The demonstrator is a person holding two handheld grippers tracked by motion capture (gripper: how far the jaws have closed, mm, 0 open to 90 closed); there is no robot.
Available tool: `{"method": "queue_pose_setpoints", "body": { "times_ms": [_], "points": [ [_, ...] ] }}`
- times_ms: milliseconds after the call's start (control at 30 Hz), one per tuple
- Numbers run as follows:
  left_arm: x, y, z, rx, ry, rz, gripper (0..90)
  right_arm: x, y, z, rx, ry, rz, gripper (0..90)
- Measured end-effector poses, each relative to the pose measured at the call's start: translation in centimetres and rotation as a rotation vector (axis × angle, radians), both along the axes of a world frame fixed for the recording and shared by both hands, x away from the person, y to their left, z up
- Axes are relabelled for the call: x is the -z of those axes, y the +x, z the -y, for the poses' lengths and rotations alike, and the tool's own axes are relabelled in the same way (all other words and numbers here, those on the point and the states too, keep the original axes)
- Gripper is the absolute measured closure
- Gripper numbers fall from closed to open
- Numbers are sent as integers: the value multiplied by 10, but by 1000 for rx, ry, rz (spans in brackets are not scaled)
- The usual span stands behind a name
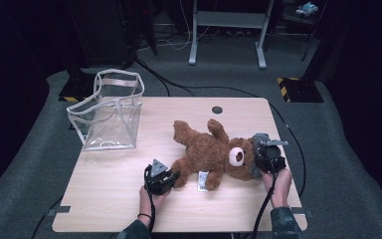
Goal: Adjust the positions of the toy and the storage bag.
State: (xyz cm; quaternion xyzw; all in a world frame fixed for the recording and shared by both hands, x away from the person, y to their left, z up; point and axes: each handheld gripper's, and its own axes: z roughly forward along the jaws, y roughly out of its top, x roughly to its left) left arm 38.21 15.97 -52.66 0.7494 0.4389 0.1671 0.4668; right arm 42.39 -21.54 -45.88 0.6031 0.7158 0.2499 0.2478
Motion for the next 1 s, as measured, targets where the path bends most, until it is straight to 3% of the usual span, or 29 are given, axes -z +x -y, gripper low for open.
{"method": "queue_pose_setpoints", "body": {
  "times_ms": [100, 200, 333, 367, 433, 500, 567, 667, 767, 900, 1000],
  "points": [
    [0, 0, 0, 1, 2, -1, 745, -1, -6, 9, 10, 6, -1, 725],
    [0, 0, 0, 1, 1, -1, 745, -22, -16, 8, -34, 38, 60, 725],
    [0, 0, 0, 0, -1, -1, 745, -57, -25, -3, -131, 161, 137, 724],
    [0, 0, 0, -1, -2, -1, 745, -62, -25, -7, -150, 197, 146, 724],
    [0, 0, 0, -1, -2, -2, 745, -63, -21, -14, -183, 219, 136, 719],
    [0, 0, 0, 0, -1, 0, 745, -52, -13, -23, -181, 154, 92, 700],
    [0, 0, -1, 6, 2, -7, 745, -41, -8, -25, -159, 140, 81, 671],
    [0, 0, -1, 6, 3, -6, 745, -42, -6, -23, -141, 128, 94, 561],
    [0, 0, 0, 5, 2, -6, 745, -45, -2, -26, -134, 104, 102, 505],
    [-1, 0, 0, 5, 4, -4, 744, -40, 2, -32, -148, 89, 118, 663],
    [-1, 0, 0, 4, 5, -3, 744, -40, -2, -33, -153, 76, 133, 711]
  ]
}}
